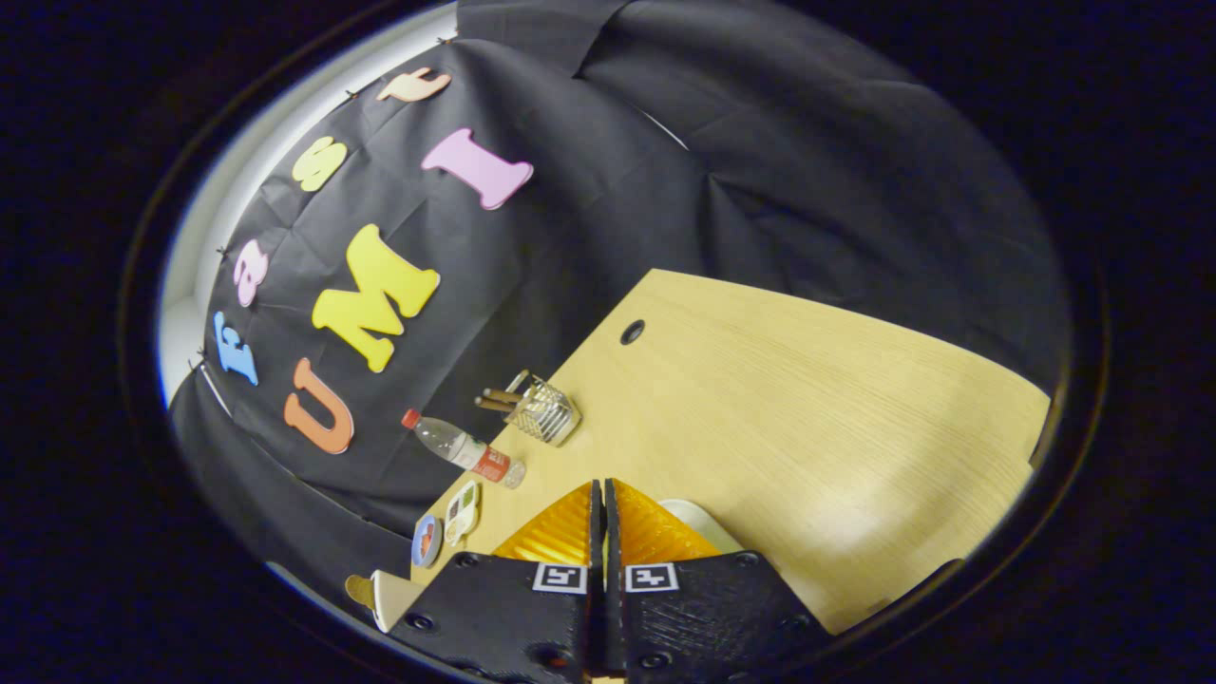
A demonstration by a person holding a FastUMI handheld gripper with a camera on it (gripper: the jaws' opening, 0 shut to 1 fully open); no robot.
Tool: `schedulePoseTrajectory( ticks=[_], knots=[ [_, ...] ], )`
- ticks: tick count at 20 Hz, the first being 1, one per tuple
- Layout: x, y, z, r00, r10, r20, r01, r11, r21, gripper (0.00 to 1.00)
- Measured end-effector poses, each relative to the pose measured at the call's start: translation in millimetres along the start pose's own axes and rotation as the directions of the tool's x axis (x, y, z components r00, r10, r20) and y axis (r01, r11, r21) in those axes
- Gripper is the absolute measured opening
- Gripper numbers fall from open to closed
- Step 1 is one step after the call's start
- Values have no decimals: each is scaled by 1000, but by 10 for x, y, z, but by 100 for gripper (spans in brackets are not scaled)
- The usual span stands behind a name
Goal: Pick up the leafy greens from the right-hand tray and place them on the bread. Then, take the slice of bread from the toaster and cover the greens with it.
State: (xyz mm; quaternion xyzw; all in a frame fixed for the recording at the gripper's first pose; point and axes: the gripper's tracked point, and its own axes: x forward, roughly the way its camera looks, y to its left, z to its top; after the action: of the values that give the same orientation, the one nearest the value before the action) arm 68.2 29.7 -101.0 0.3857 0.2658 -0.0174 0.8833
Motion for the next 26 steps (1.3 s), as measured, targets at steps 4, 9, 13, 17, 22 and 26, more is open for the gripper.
schedulePoseTrajectory(
  ticks=[4, 9, 13, 17, 22, 26],
  knots=[
    [-159, 570, -169, 998, 66, 0, -66, 996, -55, 0],
    [-212, 1317, -656, 986, 163, -45, -167, 981, -97, 0],
    [-63, 1842, -1218, 968, 228, -105, -239, 965, -104, 0],
    [53, 2200, -1778, 945, 279, -172, -295, 952, -75, 0],
    [188, 2269, -2198, 932, 292, -213, -307, 951, -40, 0],
    [339, 1984, -2220, 947, 241, -214, -257, 965, -47, 0]
  ],
)
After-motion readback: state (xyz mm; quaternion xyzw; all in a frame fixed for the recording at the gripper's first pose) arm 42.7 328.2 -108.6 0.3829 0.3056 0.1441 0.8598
